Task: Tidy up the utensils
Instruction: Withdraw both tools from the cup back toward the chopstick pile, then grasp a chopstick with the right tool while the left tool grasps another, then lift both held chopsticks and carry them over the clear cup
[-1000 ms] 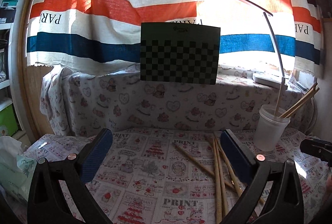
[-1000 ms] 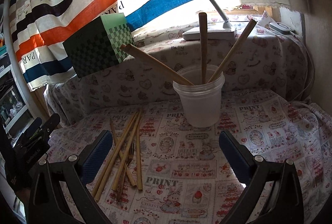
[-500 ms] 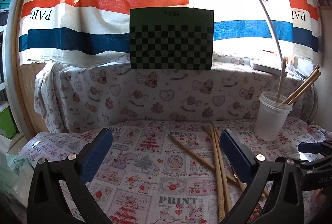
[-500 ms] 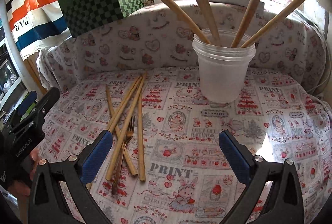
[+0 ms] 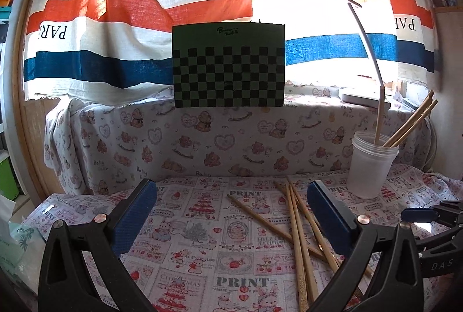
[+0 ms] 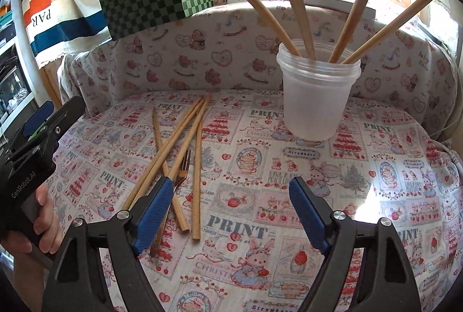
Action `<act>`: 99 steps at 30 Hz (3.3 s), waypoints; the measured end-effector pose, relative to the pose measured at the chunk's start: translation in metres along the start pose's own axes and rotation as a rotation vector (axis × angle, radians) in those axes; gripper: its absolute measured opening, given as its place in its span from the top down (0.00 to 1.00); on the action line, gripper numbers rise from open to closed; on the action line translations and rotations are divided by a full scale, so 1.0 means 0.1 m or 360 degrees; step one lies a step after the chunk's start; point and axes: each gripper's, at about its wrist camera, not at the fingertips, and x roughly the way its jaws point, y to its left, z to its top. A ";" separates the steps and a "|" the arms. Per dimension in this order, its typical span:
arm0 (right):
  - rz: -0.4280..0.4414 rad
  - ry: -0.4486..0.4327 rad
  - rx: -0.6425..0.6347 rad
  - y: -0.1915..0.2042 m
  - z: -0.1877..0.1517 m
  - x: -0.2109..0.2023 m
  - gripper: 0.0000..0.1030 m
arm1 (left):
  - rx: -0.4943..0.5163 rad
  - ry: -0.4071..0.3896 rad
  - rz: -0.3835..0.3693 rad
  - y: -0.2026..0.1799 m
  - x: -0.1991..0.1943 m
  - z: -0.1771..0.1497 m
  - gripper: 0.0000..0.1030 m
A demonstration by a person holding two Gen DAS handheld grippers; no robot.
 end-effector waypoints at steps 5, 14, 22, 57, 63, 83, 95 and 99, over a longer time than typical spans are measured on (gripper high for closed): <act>0.0088 0.0083 0.0020 0.05 -0.04 0.10 0.49 | -0.0014 0.0018 0.0016 0.02 0.02 0.00 0.00; 0.0137 0.0130 0.0162 -0.05 -0.09 0.17 0.83 | 0.0009 0.0007 0.0023 -0.01 0.01 -0.01 0.00; 0.0185 0.0216 0.0009 0.11 -0.14 0.26 0.92 | 0.0006 0.0009 0.0048 -0.01 0.01 -0.01 0.00; 0.0059 -0.0291 0.0190 -0.21 -0.01 -0.29 0.93 | -0.0150 0.0737 -0.0323 -0.16 0.09 -0.10 0.51; 0.0037 -0.0249 0.0164 -0.16 -0.02 -0.22 0.93 | 0.0051 0.0871 -0.0337 -0.42 0.01 -0.24 0.63; 0.0041 -0.0204 0.0167 -0.14 -0.03 -0.18 0.93 | 0.0086 0.1098 -0.0259 -0.43 0.29 -0.53 0.78; 0.0010 -0.0291 0.0172 -0.16 -0.03 -0.26 0.93 | 0.0077 0.0930 -0.0310 -0.28 0.10 -0.40 0.94; 0.0032 -0.0354 0.0196 -0.18 -0.02 -0.34 0.93 | -0.0004 0.0777 -0.0367 -0.15 -0.13 -0.17 0.94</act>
